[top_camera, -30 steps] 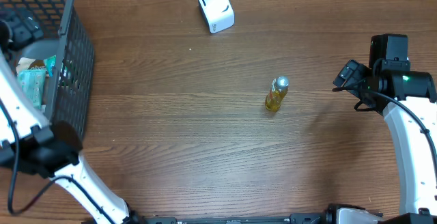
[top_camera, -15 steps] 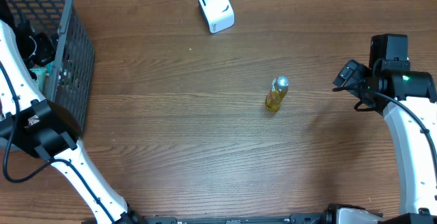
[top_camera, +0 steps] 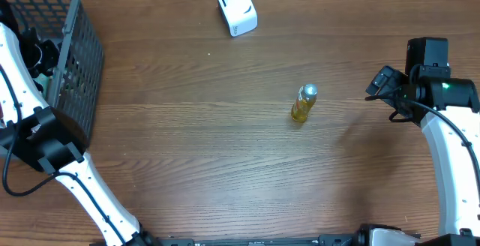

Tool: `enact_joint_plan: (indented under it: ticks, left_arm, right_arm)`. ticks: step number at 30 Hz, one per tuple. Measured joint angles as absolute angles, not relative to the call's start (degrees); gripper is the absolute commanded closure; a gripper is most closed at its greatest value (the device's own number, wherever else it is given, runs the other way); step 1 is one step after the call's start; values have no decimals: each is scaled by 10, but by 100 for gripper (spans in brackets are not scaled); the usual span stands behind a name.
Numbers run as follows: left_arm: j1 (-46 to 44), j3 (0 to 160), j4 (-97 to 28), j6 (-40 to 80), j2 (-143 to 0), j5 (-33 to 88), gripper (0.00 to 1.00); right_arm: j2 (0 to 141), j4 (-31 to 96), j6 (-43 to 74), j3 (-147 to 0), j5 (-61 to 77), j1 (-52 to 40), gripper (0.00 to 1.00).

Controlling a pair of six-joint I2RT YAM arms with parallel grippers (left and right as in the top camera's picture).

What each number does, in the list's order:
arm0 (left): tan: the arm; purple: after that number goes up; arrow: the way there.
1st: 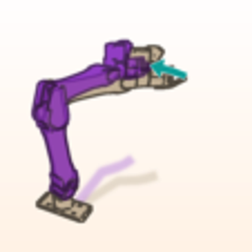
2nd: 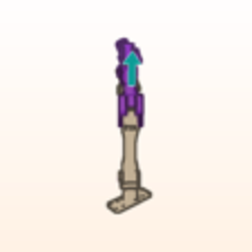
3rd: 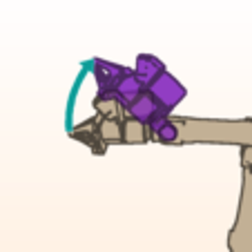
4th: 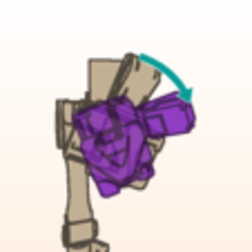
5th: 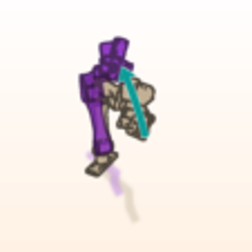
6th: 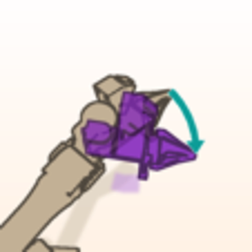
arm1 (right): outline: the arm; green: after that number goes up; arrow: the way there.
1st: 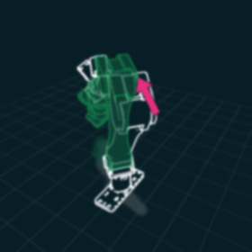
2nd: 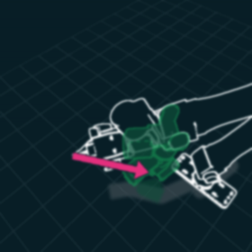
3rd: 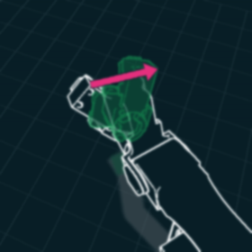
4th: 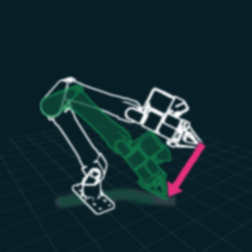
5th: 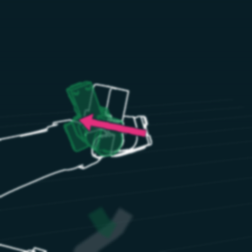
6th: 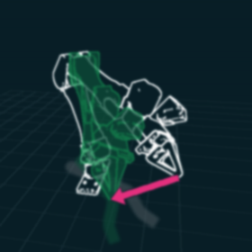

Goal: Scan the item barcode
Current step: 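Grasp the green tissue pack in the basket with the left gripper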

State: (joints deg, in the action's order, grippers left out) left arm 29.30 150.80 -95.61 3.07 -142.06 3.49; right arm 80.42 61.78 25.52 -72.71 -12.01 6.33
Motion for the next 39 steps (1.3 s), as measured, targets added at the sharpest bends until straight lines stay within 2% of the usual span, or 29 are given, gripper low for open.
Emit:
enact_joint_plan:
  ticks: [10, 19, 22, 24, 32, 39]
  left_arm:
    - [298, 1518, -959, 44, -1418, 59, 0]
    - [299, 1526, -948, 76, -1354, 53, 0]
    - [299, 1526, -947, 78, -1350, 56, 11]
    - [299, 1526, -952, 82, -1350, 58, 11]
    - [296, 1489, -941, 106, -1350, 39, 6]
    - [283, 1406, -884, 109, -1350, 16, 6]
  right_arm:
    - [804, 618, 255, -727, -120, 63, 0]
    - [804, 618, 255, -727, -120, 63, 0]
    - [804, 618, 255, -727, -120, 63, 0]
    - [804, 618, 255, -727, -120, 63, 0]
    - [804, 618, 255, -727, -120, 63, 0]
    - [804, 618, 255, -727, -120, 63, 0]
